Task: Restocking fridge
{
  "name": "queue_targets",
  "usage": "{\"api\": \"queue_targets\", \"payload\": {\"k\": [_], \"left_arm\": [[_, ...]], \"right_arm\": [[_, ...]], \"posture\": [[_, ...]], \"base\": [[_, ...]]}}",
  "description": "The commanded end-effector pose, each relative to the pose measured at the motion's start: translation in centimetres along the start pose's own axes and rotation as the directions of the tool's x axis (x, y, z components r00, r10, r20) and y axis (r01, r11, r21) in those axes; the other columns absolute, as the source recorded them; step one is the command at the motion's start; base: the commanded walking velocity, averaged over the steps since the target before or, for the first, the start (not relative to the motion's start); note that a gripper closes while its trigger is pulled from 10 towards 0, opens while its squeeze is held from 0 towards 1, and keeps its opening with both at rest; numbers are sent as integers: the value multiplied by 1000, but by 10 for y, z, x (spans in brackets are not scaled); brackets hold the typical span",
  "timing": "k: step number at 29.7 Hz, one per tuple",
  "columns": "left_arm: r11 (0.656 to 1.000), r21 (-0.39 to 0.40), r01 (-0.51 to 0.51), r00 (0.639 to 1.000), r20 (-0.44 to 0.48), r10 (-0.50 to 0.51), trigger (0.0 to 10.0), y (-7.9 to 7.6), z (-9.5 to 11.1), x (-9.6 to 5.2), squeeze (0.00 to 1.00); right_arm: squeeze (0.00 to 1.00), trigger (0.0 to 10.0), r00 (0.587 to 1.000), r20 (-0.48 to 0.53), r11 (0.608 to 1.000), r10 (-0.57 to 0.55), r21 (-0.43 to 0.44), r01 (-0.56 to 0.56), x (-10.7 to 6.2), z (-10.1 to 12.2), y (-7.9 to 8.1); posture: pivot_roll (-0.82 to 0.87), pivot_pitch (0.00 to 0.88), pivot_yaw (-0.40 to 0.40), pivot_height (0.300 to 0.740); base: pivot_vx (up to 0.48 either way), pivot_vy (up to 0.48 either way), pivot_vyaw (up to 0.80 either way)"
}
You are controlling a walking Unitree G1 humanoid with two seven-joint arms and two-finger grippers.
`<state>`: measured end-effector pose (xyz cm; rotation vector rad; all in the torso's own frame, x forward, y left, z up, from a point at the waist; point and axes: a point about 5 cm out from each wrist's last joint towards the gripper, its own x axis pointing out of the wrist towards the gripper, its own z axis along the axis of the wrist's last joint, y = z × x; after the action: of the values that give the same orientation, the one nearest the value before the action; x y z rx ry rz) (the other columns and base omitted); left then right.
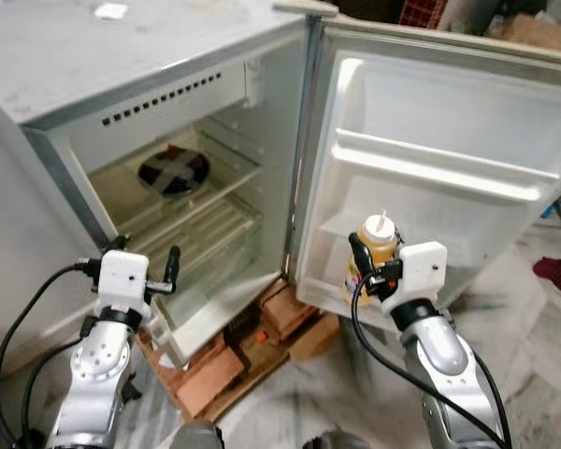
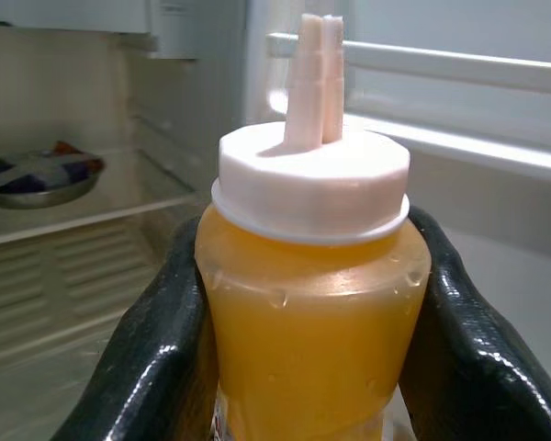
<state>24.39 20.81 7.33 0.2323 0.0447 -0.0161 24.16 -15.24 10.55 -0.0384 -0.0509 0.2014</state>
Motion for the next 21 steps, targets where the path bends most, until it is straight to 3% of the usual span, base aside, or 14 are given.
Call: {"api": "queue_targets", "payload": {"k": [1, 4, 8, 21], "left_arm": [[1000, 3, -1, 1000, -13, 1, 10000, 2, -2, 1, 0], [1000, 2, 3, 1000, -10, -3, 10000, 1, -1, 1, 0], [1000, -1, 6, 1000, -6, -6, 10000, 0, -1, 1, 0], [1000, -4, 4, 1000, -4, -4, 10000, 0, 0, 2, 0]], "right_arm": [[0, 10000, 1000, 20, 1000, -11, 2, 10, 1, 4, -3], [0, 10000, 1000, 1, 1000, -10, 6, 10, 3, 3, -3], [0, 10000, 1000, 3, 1000, -13, 8, 13, 4, 2, -3], [0, 10000, 1000, 10, 1000, 3, -4, -3, 5, 3, -3]], "posture": [[-33, 41, -41, 740], [-33, 40, -42, 740], [-32, 38, -42, 740], [-30, 36, -44, 740]], "base": [[285, 0, 0], [295, 0, 0], [301, 0, -733], [323, 0, 0]]}}
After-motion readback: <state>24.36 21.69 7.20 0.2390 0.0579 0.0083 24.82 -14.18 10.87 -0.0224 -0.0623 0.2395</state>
